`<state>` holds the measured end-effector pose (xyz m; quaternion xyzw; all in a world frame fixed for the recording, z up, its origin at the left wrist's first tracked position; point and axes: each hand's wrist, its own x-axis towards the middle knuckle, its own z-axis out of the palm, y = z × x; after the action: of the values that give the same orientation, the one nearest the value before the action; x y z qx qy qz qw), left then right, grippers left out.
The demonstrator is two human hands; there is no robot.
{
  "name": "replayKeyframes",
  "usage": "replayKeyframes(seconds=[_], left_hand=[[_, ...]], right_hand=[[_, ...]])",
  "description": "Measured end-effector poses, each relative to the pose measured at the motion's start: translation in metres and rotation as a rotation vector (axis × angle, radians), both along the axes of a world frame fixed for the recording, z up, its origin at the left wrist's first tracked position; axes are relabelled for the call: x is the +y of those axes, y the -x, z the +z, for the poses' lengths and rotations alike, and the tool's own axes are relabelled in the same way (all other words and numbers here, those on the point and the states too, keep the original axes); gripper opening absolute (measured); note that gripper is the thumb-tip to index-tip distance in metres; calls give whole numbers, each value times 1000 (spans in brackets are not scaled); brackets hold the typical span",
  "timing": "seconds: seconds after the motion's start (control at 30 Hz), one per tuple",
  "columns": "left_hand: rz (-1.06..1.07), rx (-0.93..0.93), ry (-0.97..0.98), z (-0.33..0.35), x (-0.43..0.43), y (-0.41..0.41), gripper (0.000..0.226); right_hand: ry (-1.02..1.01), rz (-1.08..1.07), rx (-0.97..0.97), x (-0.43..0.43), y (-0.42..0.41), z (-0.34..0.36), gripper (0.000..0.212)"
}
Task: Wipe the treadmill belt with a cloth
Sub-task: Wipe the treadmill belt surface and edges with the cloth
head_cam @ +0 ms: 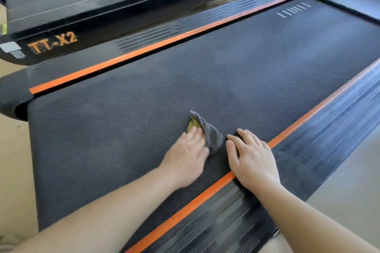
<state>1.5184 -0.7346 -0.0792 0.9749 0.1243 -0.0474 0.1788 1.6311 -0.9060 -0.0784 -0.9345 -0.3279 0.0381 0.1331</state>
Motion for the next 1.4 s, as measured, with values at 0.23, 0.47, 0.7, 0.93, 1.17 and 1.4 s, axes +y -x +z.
replayKeyframes(seconds=[0.23, 0.47, 0.7, 0.93, 1.17, 1.4], left_hand=[[64, 81, -100, -3, 34, -7, 74], [-280, 61, -162, 4, 1, 5, 58], [-171, 49, -93, 4, -14, -4, 73], [-35, 102, -268, 16, 25, -10, 67], [-246, -115, -93, 14, 5, -10, 61], [-169, 54, -140, 5, 42, -21, 57]], right_hand=[[-10, -4, -17, -1, 0, -3, 51], [6, 2, -7, 0, -1, -2, 51], [1, -3, -16, 1, -1, -3, 57], [-7, -3, -14, 0, 0, -1, 60], [-19, -6, -21, 1, -1, -3, 56], [-30, 11, -19, 0, -2, -3, 57]])
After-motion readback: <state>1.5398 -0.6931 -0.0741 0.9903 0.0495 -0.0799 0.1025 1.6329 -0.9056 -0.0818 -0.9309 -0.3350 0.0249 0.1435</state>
